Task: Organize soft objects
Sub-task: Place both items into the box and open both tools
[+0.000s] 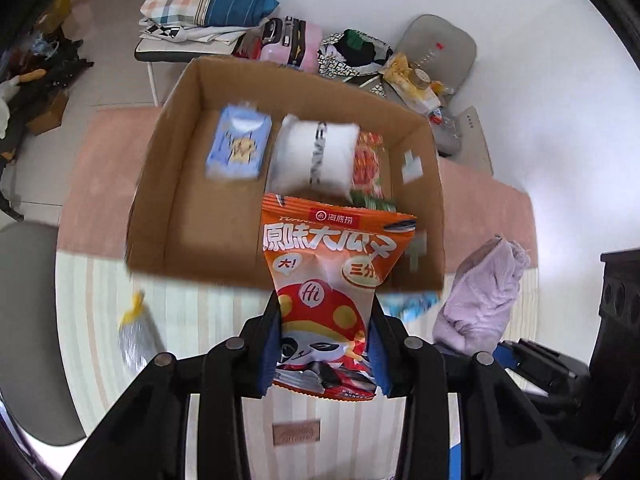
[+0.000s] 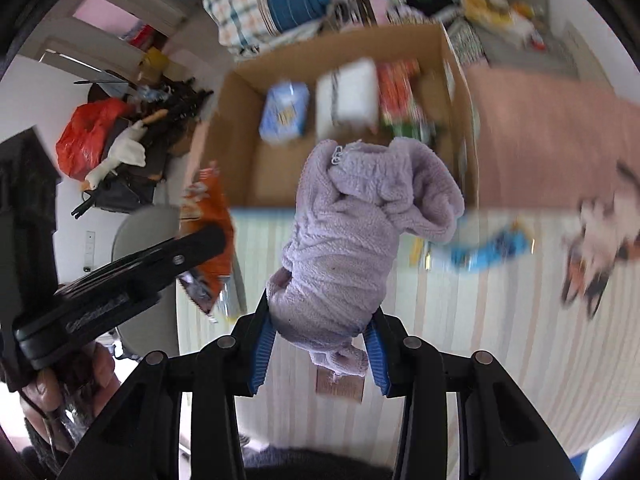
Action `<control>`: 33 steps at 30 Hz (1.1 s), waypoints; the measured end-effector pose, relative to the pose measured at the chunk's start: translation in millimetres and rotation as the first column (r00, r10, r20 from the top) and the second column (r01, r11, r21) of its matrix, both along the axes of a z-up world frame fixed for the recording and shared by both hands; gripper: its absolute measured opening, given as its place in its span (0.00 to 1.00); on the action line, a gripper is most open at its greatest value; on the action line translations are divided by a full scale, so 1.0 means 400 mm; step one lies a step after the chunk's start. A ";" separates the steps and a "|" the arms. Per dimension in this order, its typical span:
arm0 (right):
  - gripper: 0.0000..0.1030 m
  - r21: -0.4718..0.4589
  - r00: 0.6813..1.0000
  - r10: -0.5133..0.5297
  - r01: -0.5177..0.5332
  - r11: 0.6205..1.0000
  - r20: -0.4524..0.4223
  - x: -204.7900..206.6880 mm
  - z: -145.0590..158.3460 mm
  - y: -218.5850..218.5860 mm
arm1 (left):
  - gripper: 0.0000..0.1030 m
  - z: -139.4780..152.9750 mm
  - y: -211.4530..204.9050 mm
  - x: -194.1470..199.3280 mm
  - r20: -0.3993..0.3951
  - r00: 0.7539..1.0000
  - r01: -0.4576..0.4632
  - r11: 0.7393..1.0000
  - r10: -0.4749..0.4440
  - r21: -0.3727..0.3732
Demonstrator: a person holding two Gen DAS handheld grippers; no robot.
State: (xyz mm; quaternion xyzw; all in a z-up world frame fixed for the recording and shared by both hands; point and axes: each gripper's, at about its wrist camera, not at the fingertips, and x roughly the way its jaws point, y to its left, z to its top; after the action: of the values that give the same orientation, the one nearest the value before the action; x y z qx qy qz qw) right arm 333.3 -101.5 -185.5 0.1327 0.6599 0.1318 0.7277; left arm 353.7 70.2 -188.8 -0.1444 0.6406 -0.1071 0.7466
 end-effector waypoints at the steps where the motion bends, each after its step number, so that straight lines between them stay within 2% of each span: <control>1: 0.42 -0.002 1.000 -0.001 0.001 1.000 0.001 0.040 -0.002 0.003 | 0.34 -0.008 -0.004 0.041 -0.014 1.000 0.003 1.000 -0.003 0.004; 5: 0.42 0.002 0.999 0.017 -0.017 1.000 -0.047 0.171 -0.072 0.023 | 0.34 -0.108 -0.016 0.168 -0.125 0.992 -0.009 1.000 0.009 -0.006; 7: 0.42 -0.019 0.997 0.014 -0.016 1.000 -0.080 0.226 -0.133 0.036 | 0.34 -0.159 -0.013 0.205 -0.177 0.984 -0.026 1.000 0.025 -0.004; 12: 0.42 -0.082 0.989 0.014 -0.026 0.996 -0.146 0.286 -0.263 0.044 | 0.34 -0.279 -0.013 0.262 -0.279 0.960 -0.032 0.999 0.035 0.017; 16: 0.42 -0.090 0.984 0.022 -0.038 0.995 -0.177 0.320 -0.327 0.045 | 0.34 -0.332 -0.015 0.274 -0.317 0.948 -0.025 0.999 0.033 0.028; 24: 0.45 -0.135 0.972 0.027 -0.060 0.989 -0.232 0.354 -0.388 0.060 | 0.38 -0.368 -0.021 0.278 -0.358 0.933 -0.034 0.999 0.034 0.006; 26: 0.46 -0.128 0.969 0.021 -0.054 0.990 -0.245 0.363 -0.396 0.063 | 0.45 -0.361 -0.023 0.277 -0.352 0.935 -0.026 1.000 0.029 0.013; 30: 0.58 -0.135 0.972 0.022 -0.054 0.989 -0.232 0.370 -0.375 0.055 | 0.46 -0.321 -0.011 0.268 -0.308 0.951 -0.022 0.999 0.035 0.044; 33: 0.61 -0.142 0.977 0.024 -0.056 0.988 -0.214 0.357 -0.339 0.051 | 0.46 -0.273 -0.008 0.252 -0.249 0.968 -0.011 0.996 0.033 0.088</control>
State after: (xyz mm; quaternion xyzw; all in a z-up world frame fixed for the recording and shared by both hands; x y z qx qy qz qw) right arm 476.2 -81.2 -321.1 0.0785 0.7439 0.0824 0.6585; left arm 454.3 67.2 -298.0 -0.1315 0.7319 -0.0522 0.6666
